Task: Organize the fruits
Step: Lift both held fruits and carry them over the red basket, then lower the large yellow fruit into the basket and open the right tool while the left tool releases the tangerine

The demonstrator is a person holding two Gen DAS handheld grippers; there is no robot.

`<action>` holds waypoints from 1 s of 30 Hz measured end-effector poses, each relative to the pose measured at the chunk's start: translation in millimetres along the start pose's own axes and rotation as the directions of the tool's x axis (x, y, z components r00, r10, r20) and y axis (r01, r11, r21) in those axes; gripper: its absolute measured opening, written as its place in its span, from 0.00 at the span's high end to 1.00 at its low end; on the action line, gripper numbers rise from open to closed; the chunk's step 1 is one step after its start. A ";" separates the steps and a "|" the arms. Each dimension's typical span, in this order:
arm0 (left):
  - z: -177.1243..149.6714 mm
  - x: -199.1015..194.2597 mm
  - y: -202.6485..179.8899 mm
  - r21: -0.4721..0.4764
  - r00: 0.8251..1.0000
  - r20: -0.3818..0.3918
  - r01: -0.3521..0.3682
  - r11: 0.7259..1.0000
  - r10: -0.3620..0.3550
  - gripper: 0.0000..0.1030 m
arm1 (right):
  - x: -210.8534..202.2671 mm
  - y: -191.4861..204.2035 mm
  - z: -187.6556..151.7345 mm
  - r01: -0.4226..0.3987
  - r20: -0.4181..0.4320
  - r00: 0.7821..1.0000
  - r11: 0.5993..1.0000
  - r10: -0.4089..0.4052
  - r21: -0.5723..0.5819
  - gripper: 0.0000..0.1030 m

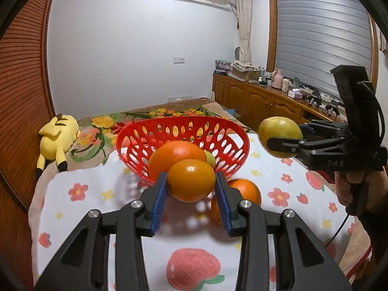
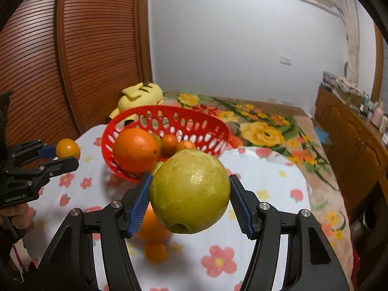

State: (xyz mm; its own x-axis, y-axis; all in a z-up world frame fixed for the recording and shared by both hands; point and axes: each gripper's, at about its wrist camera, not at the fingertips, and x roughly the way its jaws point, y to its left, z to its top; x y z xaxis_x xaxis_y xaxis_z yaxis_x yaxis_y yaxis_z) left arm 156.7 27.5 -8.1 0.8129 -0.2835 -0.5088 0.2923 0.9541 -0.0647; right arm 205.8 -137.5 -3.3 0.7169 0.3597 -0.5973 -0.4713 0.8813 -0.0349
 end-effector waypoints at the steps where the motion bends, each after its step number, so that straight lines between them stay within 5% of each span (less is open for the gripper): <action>1: 2.7 1.0 0.6 0.000 1.000 0.001 0.001 1.000 -0.001 0.64 | 4.3 2.2 4.4 -0.004 -0.001 1.000 1.000 0.004 -0.010 0.38; 30: 55.3 68.4 46.4 0.004 0.999 -0.027 -0.040 0.999 0.041 0.64 | 115.0 2.3 37.0 -0.037 -0.151 0.988 0.989 0.015 -0.145 0.38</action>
State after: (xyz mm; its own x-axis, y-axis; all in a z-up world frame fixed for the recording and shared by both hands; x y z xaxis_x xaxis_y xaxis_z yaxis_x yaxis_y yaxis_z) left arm 253.8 47.0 1.6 0.8102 -0.2420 -0.5339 0.2610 0.9645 -0.0410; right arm 306.2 -82.8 -42.4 0.6236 0.3226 -0.7121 -0.5675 0.8132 -0.1286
